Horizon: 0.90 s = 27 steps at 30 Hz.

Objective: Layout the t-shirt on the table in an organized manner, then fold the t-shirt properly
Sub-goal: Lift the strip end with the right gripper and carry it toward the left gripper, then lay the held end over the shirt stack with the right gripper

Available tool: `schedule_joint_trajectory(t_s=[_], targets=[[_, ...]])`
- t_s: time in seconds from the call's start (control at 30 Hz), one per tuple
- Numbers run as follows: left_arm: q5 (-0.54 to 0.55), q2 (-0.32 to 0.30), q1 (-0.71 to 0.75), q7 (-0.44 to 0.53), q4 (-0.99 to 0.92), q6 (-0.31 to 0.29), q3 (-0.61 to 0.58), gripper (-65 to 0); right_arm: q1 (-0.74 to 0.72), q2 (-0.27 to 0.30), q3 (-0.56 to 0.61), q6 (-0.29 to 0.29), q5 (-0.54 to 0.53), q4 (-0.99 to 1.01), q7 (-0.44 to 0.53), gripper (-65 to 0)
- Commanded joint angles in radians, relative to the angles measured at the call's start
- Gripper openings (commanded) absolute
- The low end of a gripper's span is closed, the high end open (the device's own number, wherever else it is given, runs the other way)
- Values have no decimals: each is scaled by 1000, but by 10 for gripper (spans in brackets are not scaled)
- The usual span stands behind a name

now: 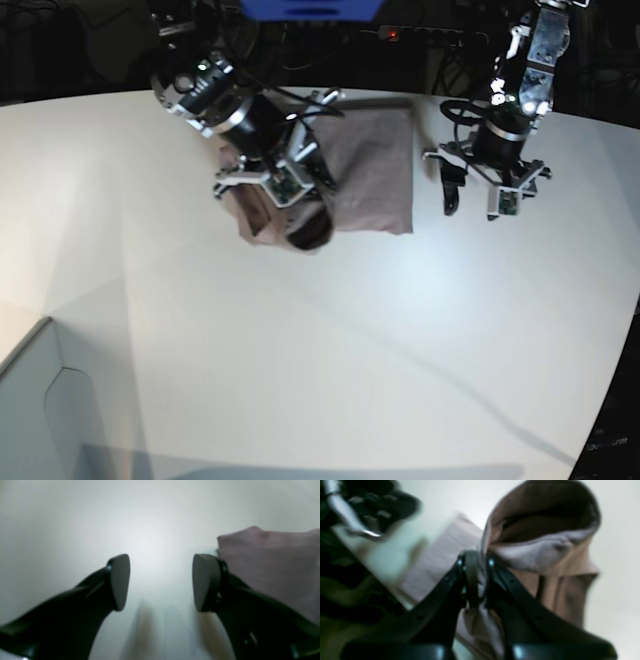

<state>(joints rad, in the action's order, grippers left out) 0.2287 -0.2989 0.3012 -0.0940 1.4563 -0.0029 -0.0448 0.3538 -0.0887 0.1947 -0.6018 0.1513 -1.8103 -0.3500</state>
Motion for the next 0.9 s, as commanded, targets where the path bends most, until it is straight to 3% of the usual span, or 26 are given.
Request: schedule_joint_trajectory(t_s=[0.0,0.07,0.23,0.43,0.53,0.73,0.87], targets=[[1,-7,8,29,39,-3,16,-269,-12,-3,19,-2,-12,4,25,-650],[18,-6,42,29,63,-3,49,-269,-35,-3,56,-2,-12,56,25,-650],[220,-19,79,27,50,-3,64,-270,-81,-1,105,-2,-12,139,25,-650],[355,-30,66,27,-29,-3,9,-278,-83,-1,183,-2,-12,109,25,-650],[361,-27,36,27,-30,-3,-39,-375,-97,8,223,-2,-12,109,25,-650],[363,-21,-15,27,-67,-1,-97,-650,-164,11,283,-2,-12,182,25,-650],[363,-21,-27,27,-108,-1,-114,-642,-207,7,289,-2,-12,241,25,-650]])
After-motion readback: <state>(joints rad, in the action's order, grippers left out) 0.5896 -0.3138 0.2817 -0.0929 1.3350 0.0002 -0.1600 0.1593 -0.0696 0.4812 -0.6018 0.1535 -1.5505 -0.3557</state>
